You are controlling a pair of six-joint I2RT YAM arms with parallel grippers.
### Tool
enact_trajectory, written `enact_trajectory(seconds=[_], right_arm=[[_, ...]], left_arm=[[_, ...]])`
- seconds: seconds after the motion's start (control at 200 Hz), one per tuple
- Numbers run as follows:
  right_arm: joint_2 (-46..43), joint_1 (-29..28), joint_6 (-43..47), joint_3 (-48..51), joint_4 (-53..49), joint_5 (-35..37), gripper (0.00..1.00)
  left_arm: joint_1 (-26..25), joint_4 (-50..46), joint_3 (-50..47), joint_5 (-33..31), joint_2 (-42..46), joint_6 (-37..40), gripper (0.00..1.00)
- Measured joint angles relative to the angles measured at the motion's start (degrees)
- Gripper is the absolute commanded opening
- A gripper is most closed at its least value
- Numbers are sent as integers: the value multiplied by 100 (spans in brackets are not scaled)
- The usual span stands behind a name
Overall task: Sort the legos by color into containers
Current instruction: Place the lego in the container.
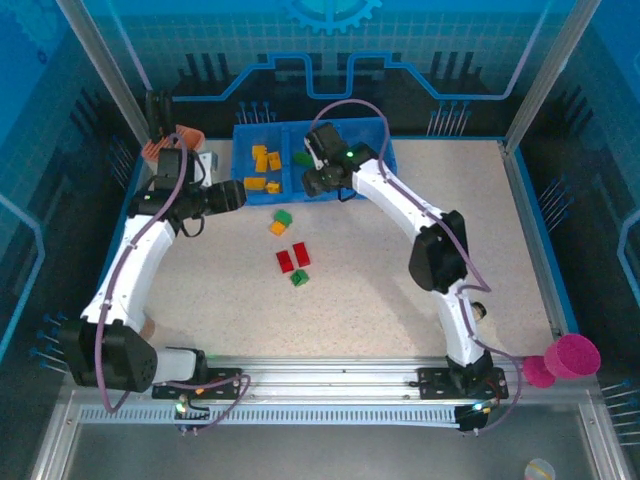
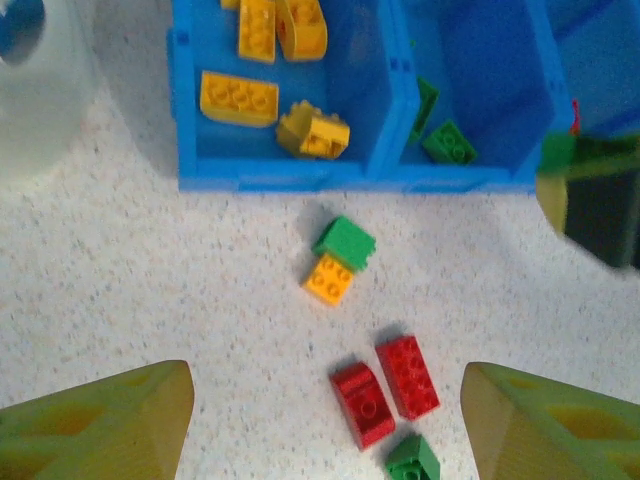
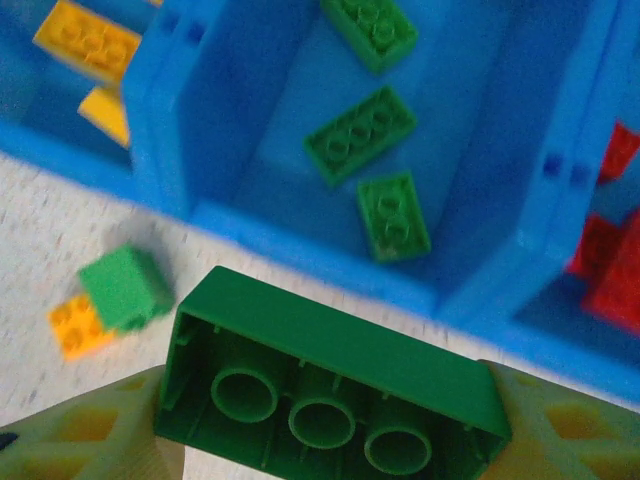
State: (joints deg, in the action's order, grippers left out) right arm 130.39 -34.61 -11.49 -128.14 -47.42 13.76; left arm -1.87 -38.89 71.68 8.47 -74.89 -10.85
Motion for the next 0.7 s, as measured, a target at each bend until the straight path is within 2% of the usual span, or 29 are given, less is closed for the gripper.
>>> enact_trajectory(seconds=[0.27,0.44,0.695], right_arm=[[1674,127,457,-1845,271,-76,54],[1934,127,651,-1943,400,-68,57],[1945,127,787,-1746,787,-74,73]], left_arm=[[-297,-138,-857,382,295,-343,73],[-675,-57,-1432,544,367,-719,74],[-1093,507,-2015,549,278,-1344,74]])
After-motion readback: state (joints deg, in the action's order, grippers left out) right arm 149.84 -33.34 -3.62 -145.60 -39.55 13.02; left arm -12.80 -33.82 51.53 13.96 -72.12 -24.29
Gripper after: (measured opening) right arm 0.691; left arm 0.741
